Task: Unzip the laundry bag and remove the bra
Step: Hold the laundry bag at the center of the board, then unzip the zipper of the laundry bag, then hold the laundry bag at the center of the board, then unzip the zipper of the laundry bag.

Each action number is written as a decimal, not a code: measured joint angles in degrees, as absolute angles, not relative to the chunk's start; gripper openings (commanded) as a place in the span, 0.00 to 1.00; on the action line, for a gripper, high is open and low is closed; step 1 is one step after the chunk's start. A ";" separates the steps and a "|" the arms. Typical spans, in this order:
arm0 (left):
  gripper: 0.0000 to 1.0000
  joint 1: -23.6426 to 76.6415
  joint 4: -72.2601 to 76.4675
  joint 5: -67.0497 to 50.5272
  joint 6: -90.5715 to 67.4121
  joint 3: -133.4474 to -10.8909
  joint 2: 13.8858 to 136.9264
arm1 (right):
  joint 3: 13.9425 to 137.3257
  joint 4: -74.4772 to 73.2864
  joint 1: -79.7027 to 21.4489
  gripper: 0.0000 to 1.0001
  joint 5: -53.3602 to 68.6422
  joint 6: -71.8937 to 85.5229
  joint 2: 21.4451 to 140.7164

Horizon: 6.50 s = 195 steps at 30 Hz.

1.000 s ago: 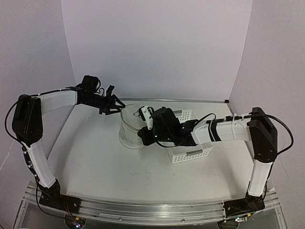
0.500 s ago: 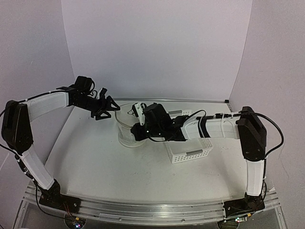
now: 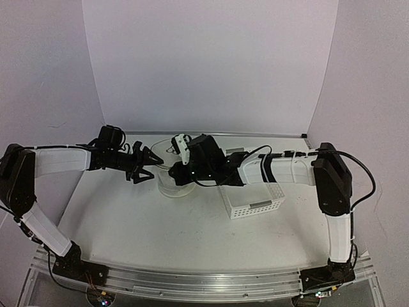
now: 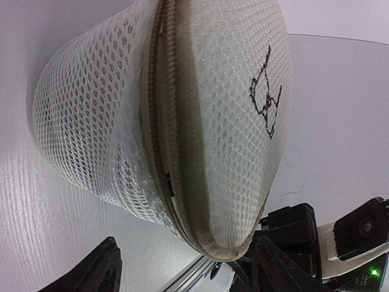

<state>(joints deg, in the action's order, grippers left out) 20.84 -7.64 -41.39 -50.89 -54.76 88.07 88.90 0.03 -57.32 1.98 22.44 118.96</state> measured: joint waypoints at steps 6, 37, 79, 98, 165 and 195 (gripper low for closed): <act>0.68 21.43 0.40 -41.58 -57.10 -53.01 88.09 | 88.90 -0.03 -57.32 0.00 2.37 22.61 118.96; 0.00 22.59 7.11 -43.03 -61.25 -53.67 92.23 | 88.33 -0.08 -57.32 0.00 2.24 22.55 118.96; 0.07 21.15 -17.69 -55.31 -33.08 -76.36 103.33 | 63.44 8.14 -56.12 0.00 -7.46 19.42 103.48; 0.68 18.15 -26.68 -44.71 -27.73 -91.57 110.67 | 75.40 6.83 -57.80 0.00 -3.92 27.03 111.59; 0.00 21.17 5.08 -49.04 -57.08 -56.90 96.95 | 82.74 5.30 -57.80 0.00 0.62 28.03 118.24; 0.00 21.69 5.02 -54.48 -50.83 -58.39 97.30 | 66.37 9.04 -53.67 0.00 -5.19 22.94 107.57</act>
<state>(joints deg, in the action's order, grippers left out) 21.69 5.02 -54.48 -50.83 -58.39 97.30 66.37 9.04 -53.67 -5.19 22.94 107.57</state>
